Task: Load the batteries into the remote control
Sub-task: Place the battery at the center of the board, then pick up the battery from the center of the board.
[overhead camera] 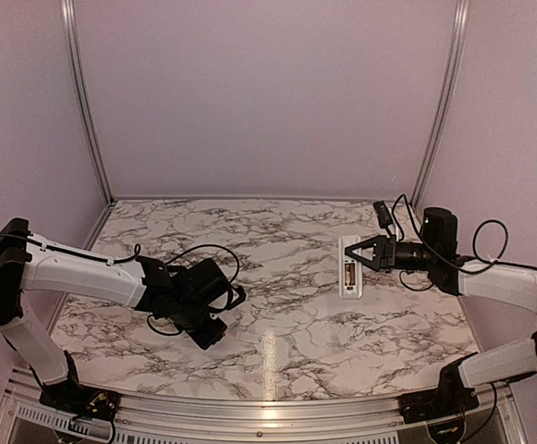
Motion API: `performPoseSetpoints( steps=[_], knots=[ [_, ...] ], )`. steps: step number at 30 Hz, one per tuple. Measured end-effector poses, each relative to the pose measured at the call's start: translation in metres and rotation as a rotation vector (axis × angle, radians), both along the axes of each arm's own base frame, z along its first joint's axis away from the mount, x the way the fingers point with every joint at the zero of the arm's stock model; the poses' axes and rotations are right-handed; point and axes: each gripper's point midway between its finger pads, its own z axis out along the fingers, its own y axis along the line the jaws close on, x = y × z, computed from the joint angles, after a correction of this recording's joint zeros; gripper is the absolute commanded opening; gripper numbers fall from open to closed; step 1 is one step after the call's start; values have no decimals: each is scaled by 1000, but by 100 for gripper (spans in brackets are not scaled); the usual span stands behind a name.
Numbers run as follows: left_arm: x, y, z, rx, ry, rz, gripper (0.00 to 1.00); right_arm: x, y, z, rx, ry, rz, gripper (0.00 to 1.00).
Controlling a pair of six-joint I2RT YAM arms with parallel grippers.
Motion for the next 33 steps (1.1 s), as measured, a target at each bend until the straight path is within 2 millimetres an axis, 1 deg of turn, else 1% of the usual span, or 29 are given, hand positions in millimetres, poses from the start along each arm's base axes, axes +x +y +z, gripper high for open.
performPoseSetpoints(
  steps=[4,5,7,11,12,14,15,16,21,26,28,29,31,33],
  knots=[
    [3,14,-26,71,52,50,8,0,1,-1,-1,3,1,0],
    [4,15,-29,77,57,55,8,0,1,-1,-1,4,2,0],
    [7,14,-29,76,58,65,13,1,1,0,0,2,2,0],
    [9,14,-34,91,69,72,27,3,2,7,3,-16,2,0],
    [10,13,-33,92,71,73,30,3,2,7,3,-18,3,0],
    [10,13,-34,101,76,70,31,4,2,8,1,-20,3,0],
    [10,13,-34,106,79,68,30,4,2,8,0,-21,3,0],
    [10,13,-34,114,83,66,27,4,2,8,-1,-21,4,0],
    [12,13,-34,149,97,65,8,4,1,5,-11,-13,0,0],
    [12,13,-33,148,109,72,0,6,2,2,-22,-8,-21,0],
    [14,14,-30,141,110,88,0,7,8,3,-17,-21,-32,0],
    [17,15,-26,125,105,106,0,5,12,2,-11,-24,-35,0],
    [24,10,-8,59,76,134,0,2,25,-2,-1,-21,-35,0],
    [34,-1,24,-93,5,173,0,-1,38,-10,8,-2,-38,0]
  ],
)
